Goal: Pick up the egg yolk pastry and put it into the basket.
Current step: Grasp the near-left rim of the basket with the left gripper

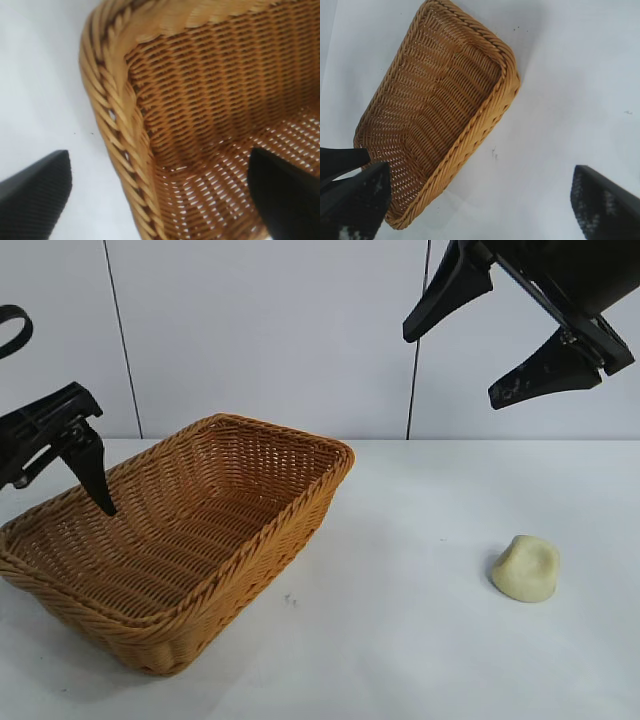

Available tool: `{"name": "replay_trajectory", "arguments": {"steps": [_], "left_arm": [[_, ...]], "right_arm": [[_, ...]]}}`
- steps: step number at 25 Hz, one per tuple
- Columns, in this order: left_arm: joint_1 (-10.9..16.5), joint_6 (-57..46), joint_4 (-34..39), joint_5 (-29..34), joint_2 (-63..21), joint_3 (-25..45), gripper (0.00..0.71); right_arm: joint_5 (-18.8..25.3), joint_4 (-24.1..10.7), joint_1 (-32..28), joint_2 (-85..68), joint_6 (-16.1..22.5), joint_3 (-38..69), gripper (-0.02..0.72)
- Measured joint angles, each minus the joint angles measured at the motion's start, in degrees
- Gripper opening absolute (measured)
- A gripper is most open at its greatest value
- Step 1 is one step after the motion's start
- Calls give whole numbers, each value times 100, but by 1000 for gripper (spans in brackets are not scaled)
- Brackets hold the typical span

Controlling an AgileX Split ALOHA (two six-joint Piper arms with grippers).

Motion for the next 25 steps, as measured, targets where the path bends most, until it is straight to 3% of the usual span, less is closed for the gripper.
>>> {"name": "replay_trajectory", "arguments": {"steps": [9, 10, 15, 16, 20, 25], "left_arm": [[0, -251, -8, -763, 913, 0, 654], [0, -257, -48, -767, 913, 0, 618], [0, -263, -165, -758, 913, 0, 182], [0, -263, -178, -763, 913, 0, 127], [63, 127, -257, -516, 913, -115, 81], [624, 2187, -804, 609, 956, -1027, 81]], "right_arm": [[41, 0, 0, 0, 0, 0, 695], [47, 0, 0, 0, 0, 0, 695], [91, 0, 0, 0, 0, 0, 695], [102, 0, 0, 0, 0, 0, 695], [120, 0, 0, 0, 0, 0, 695], [122, 0, 0, 0, 0, 0, 695]]}}
